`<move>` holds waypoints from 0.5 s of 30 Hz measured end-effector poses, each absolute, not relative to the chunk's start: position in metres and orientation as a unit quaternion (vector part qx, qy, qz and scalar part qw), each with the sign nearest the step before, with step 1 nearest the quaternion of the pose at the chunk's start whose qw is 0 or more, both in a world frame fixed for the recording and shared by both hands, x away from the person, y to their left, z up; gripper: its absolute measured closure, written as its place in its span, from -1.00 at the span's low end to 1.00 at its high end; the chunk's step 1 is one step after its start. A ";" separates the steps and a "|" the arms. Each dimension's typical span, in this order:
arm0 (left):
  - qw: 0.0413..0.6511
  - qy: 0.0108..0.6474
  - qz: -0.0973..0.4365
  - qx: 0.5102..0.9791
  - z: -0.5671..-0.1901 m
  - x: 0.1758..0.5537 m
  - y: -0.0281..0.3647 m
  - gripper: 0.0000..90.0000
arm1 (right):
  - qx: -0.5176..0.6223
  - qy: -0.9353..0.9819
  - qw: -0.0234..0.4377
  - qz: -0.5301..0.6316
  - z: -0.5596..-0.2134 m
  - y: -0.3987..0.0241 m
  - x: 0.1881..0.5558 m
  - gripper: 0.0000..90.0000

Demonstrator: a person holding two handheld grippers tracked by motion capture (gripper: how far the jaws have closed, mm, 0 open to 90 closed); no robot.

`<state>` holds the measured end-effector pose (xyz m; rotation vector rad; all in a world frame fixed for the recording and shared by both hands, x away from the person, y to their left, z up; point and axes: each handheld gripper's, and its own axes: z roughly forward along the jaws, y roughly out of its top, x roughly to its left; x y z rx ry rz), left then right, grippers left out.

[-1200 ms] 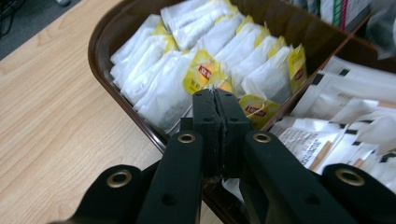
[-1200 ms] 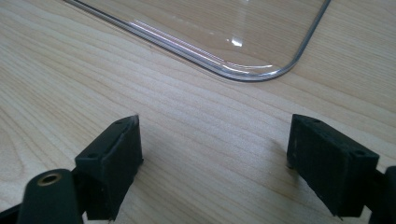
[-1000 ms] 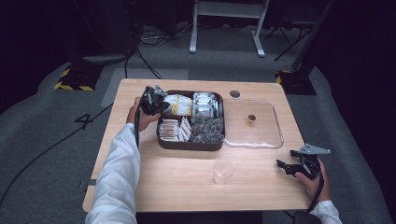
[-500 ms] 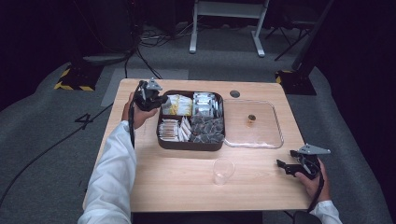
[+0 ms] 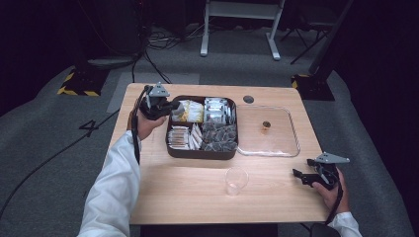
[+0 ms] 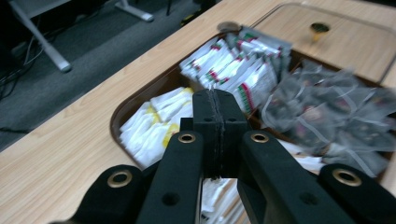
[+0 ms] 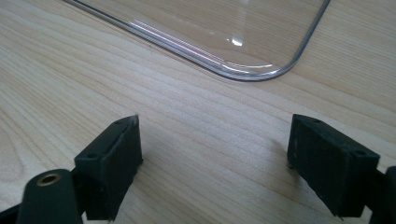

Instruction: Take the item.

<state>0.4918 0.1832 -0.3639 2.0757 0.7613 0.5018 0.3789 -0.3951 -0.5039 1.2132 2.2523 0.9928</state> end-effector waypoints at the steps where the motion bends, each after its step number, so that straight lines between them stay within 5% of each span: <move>1: 0.429 0.304 0.197 0.827 -0.363 0.490 0.183 0.98 | 0.433 0.805 0.197 0.355 -0.504 -0.395 0.379 -0.60; 15: 0.445 0.249 0.173 0.842 -0.349 0.456 0.158 0.98 | 0.434 0.805 0.197 0.355 -0.504 -0.395 0.379 -0.60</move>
